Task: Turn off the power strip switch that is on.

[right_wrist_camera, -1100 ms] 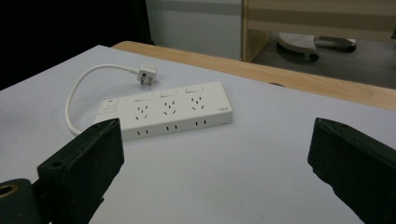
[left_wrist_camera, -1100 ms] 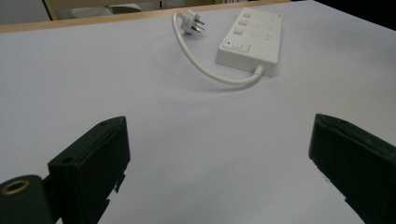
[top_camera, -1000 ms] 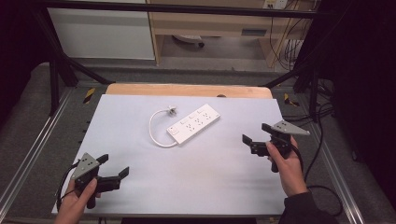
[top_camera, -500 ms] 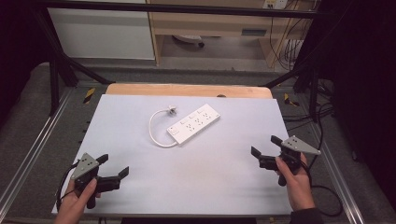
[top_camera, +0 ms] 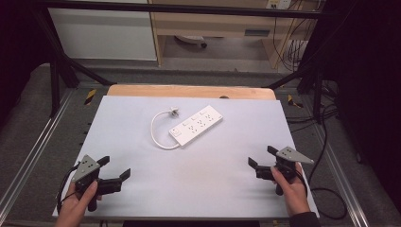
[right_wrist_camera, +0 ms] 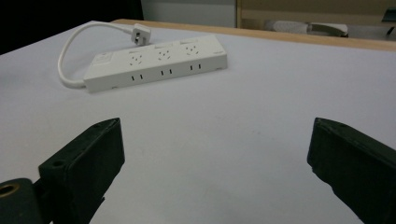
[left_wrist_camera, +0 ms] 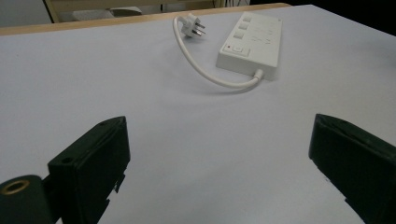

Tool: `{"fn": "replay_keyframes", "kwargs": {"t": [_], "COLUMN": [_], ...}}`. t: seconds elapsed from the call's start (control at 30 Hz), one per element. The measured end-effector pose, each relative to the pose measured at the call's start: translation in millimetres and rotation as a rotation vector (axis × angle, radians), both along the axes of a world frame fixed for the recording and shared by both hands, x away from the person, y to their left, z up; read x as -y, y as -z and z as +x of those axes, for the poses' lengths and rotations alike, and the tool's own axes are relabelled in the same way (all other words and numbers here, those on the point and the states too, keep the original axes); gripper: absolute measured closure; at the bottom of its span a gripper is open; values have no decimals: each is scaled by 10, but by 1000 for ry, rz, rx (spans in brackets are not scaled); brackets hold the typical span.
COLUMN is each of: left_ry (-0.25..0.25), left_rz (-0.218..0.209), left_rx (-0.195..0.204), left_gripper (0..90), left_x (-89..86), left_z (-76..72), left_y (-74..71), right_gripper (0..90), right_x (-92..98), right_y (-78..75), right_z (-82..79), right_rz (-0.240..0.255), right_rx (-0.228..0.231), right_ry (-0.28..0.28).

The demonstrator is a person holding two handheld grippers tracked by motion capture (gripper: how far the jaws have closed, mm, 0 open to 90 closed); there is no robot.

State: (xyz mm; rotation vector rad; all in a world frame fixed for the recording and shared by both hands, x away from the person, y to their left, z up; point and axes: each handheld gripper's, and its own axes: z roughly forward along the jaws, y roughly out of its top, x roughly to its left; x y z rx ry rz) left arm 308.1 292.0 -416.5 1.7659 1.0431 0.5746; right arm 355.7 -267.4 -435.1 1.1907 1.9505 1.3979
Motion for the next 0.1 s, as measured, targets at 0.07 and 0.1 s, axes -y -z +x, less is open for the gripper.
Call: {"fn": "replay_keyframes", "kwargs": {"t": [0.07,0.1], "left_ry": [2,2], "left_rz": [-1,1], "left_rx": [2,3], "left_gripper": [52,52], "left_x": [4,4], "left_z": [-1,-2], "left_y": [-1,-1], "right_gripper": [50,52], "right_x": [-50,-73], "right_y": [33,47], "right_z": [15,29], "right_rz": [-41,-66], "right_rx": [-20,-36], "right_ry": [-14,-3]}}
